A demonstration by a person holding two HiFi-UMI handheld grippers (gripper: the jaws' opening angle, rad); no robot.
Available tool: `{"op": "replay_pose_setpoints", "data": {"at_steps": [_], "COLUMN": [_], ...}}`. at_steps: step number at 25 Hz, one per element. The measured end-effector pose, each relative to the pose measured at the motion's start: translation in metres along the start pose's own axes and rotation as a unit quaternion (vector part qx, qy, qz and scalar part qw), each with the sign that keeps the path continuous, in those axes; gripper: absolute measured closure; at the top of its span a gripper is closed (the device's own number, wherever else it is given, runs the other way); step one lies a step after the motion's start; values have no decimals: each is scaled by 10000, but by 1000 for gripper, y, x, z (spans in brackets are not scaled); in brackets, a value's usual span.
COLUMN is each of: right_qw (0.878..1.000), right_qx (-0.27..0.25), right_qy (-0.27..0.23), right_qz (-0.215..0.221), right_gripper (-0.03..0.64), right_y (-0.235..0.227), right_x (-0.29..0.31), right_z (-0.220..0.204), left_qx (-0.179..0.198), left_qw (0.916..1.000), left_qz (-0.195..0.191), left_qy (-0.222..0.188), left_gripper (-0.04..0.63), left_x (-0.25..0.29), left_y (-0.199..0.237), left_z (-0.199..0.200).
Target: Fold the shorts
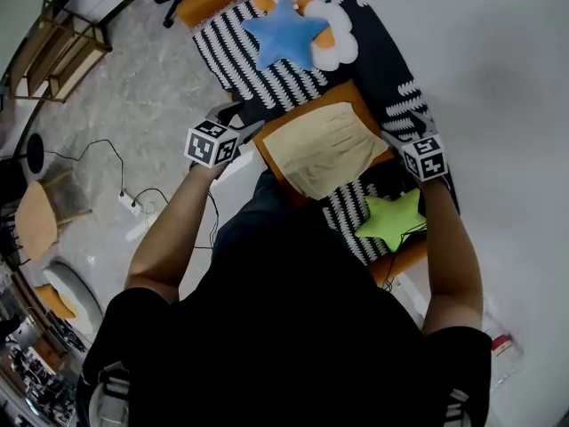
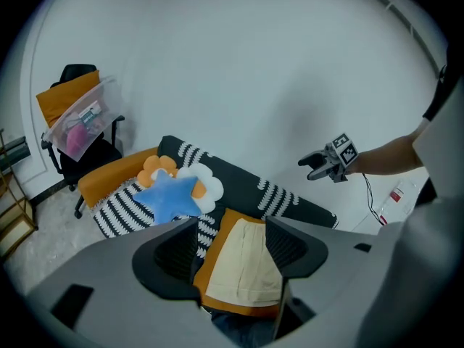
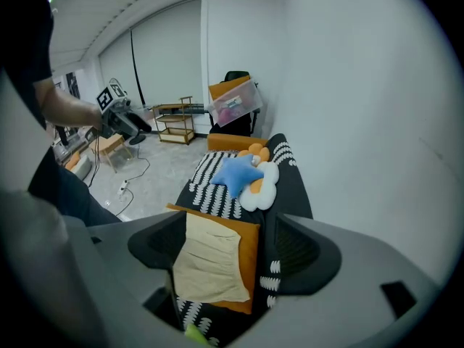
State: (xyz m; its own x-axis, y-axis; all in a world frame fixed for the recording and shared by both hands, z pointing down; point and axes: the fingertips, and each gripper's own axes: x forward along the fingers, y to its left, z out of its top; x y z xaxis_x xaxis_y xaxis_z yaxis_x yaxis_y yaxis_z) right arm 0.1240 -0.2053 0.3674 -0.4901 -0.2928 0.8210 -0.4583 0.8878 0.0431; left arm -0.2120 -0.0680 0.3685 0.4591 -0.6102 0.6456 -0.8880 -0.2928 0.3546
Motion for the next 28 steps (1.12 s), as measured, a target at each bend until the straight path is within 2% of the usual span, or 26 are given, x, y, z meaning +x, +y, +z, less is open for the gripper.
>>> {"op": "replay_pose_setpoints", "data": {"at_steps": [4, 19, 28], "right_qw": [9996, 9884, 9712], "right_qx": [-174, -852, -1282], "right_qy": [218, 980, 1563], "right_qz": [74, 782, 1264], "right_gripper": [236, 267, 294], "right_y": [-12, -21, -24], "right_x": [38, 154, 211], "right_z": [12, 1, -29], "left_qx": [13, -457, -541], "left_qw": [9998, 9946, 9900], "left_qz": [-93, -110, -243], "left_qy": [192, 930, 1281], "left_gripper": [296, 296, 296], "left_x": [22, 97, 156], "left_y": [26, 77, 79], "left_z": [0, -72, -117]}}
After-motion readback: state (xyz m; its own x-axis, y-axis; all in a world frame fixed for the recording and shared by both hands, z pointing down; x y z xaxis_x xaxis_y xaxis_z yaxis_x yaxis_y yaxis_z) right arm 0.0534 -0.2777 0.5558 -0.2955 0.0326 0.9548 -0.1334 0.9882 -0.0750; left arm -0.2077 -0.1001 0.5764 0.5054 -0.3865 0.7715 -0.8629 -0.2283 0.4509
